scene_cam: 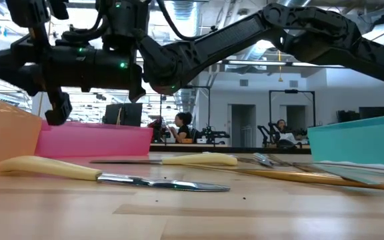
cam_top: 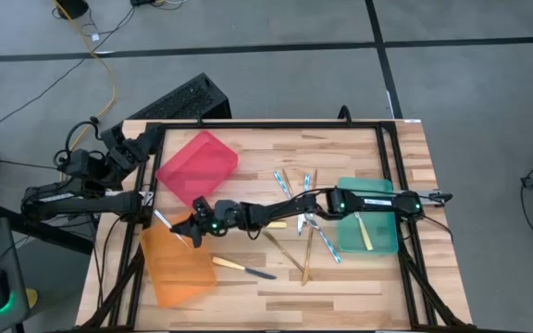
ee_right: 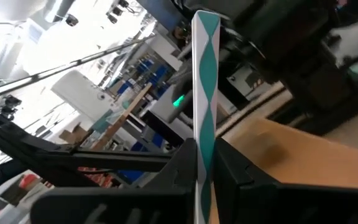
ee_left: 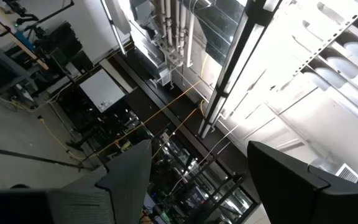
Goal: Sort silverware by color (type)
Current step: Put the blue knife into the orange bin
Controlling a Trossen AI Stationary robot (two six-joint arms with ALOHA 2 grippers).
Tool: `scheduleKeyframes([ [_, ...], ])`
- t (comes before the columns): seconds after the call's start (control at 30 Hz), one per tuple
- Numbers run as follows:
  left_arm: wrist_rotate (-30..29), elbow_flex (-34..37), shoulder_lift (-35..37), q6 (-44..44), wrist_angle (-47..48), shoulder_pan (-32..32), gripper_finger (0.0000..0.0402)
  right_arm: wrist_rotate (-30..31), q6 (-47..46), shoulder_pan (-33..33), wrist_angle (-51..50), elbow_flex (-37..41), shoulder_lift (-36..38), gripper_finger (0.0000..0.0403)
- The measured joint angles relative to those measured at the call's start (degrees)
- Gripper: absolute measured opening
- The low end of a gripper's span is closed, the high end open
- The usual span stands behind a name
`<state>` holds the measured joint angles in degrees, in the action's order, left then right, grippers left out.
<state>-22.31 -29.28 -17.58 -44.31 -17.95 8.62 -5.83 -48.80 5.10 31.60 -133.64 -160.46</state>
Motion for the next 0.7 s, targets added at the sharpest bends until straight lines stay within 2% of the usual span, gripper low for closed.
scheduleKeyframes([
  [0.33,0.7,0.0,0.0,0.0,0.0,0.0,0.0247,1.0,-1.8,0.0,-1.4,0.0,0.0,0.0043],
  [0.7,0.7,0.0,0.0,0.3,0.0,0.0,0.0247,0.6,-2.8,0.0,-2.8,0.0,0.0,0.0085],
])
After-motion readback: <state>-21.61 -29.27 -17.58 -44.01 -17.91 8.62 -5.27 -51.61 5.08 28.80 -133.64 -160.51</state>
